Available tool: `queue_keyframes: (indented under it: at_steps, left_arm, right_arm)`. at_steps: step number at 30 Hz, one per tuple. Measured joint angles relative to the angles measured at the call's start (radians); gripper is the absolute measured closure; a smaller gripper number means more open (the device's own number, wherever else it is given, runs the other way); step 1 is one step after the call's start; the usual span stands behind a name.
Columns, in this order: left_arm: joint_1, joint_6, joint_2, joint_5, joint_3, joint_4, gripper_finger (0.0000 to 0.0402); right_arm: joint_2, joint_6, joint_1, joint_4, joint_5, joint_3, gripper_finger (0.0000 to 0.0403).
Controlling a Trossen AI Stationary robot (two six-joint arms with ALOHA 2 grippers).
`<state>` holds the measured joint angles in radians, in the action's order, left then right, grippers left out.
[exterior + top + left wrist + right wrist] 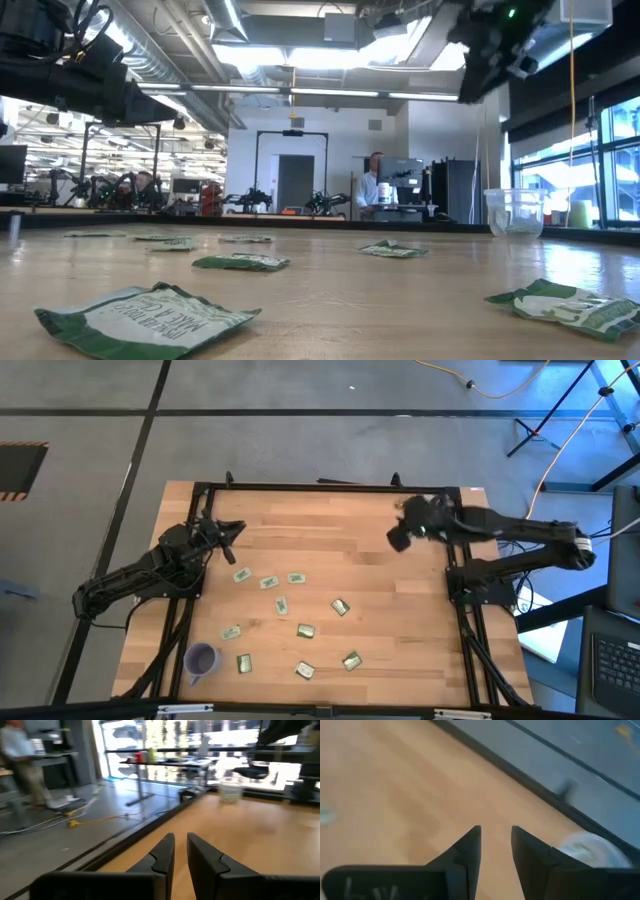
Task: Pick and place Stevia / Truvia into bins
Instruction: Put the light green stevia packet into the transparent container
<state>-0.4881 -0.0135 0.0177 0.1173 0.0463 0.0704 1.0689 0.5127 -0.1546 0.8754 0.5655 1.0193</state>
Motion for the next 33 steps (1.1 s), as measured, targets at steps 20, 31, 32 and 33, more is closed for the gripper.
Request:
queue_keyframes:
  at_steps: [20,31,32,33]
  left_arm:
    - [0.167,0.028,0.273,-0.044,0.171,0.155,0.0279]
    - [0.255,0.157,0.736,0.036,0.368,0.475,0.0309]
    - [0.26,0.157,0.776,0.033,0.37,0.475,0.0308]
    - [0.262,0.157,0.818,0.021,0.373,0.475,0.0307]
  right_arm:
    - [-0.23,-0.185,0.345,-0.608,-0.035,-0.393,0.0292]
    - [-0.241,-0.178,0.341,-0.642,-0.034,-0.441,0.0292]
    - [-0.241,-0.178,0.341,-0.644,-0.034,-0.441,0.0292]
    - [-0.241,-0.177,0.341,-0.644,-0.034,-0.441,0.0292]
